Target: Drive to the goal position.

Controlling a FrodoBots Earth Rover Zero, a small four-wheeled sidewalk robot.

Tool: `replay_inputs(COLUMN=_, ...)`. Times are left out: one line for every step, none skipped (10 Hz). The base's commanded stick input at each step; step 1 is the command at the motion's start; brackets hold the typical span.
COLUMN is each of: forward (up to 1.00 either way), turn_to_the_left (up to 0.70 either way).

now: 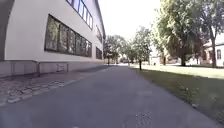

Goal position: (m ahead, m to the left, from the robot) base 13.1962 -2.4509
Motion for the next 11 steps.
replay_inputs(forward=0.85, turn_to_the_left=0.00)
replay_inputs(forward=0.85, turn_to_the_left=0.00)
replay_inputs(forward=0.85, turn_to_the_left=0.00)
replay_inputs(forward=0.85, turn_to_the_left=0.00)
replay_inputs(forward=0.85, turn_to_the_left=0.00)
replay_inputs(forward=0.85, turn_to_the_left=0.00)
replay_inputs(forward=0.85, turn_to_the_left=0.00)
replay_inputs(forward=0.85, turn_to_the_left=0.00)
replay_inputs(forward=0.85, turn_to_the_left=0.00)
replay_inputs(forward=0.85, turn_to_the_left=0.00)
replay_inputs(forward=0.85, turn_to_the_left=0.00)
